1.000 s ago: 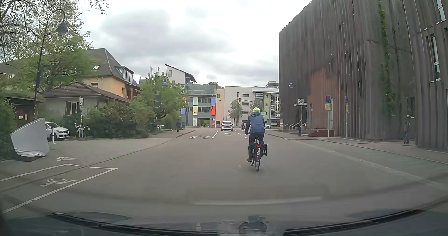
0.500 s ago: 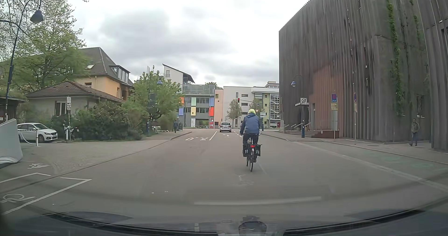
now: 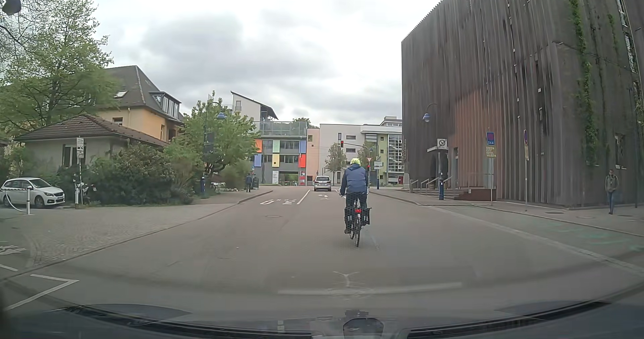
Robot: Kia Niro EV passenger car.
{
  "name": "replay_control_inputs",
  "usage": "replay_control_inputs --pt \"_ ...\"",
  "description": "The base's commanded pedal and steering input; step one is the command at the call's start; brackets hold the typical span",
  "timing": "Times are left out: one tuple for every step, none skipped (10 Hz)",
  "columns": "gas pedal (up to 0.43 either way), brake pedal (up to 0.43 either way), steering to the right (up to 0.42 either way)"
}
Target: Follow the waypoints while adhering to traffic rules and regulations
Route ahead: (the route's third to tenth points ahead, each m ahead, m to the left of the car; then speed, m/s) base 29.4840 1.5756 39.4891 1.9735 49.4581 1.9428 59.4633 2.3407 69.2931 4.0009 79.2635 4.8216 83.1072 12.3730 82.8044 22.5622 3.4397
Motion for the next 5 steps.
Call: replay_control_inputs --pt "0.059 0.0 0.003" --pt "0.059 0.0 0.002" --pt "0.059 0.0 0.0" --pt "0.059 0.0 -0.001" --pt "0.059 0.0 -0.003"
